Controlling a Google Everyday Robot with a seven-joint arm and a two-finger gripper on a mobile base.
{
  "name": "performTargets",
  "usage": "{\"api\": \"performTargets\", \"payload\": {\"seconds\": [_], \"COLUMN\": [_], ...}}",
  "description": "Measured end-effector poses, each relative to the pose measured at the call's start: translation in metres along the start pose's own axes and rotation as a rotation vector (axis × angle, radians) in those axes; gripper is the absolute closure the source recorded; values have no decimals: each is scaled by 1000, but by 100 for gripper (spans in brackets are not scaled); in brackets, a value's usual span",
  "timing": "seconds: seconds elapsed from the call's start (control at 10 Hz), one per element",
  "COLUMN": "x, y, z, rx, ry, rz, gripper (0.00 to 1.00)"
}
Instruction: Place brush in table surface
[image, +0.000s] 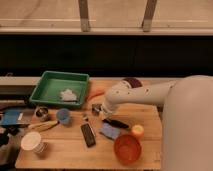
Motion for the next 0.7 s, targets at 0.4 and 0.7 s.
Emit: {"api": "performTargets", "payload": {"seconds": [0.4,0.7], "x": [-1,-8], "y": [3,21], "z": [1,-2], "rx": [0,-4], "ry": [4,-2], "rz": [1,-8], "gripper": [66,38]}}
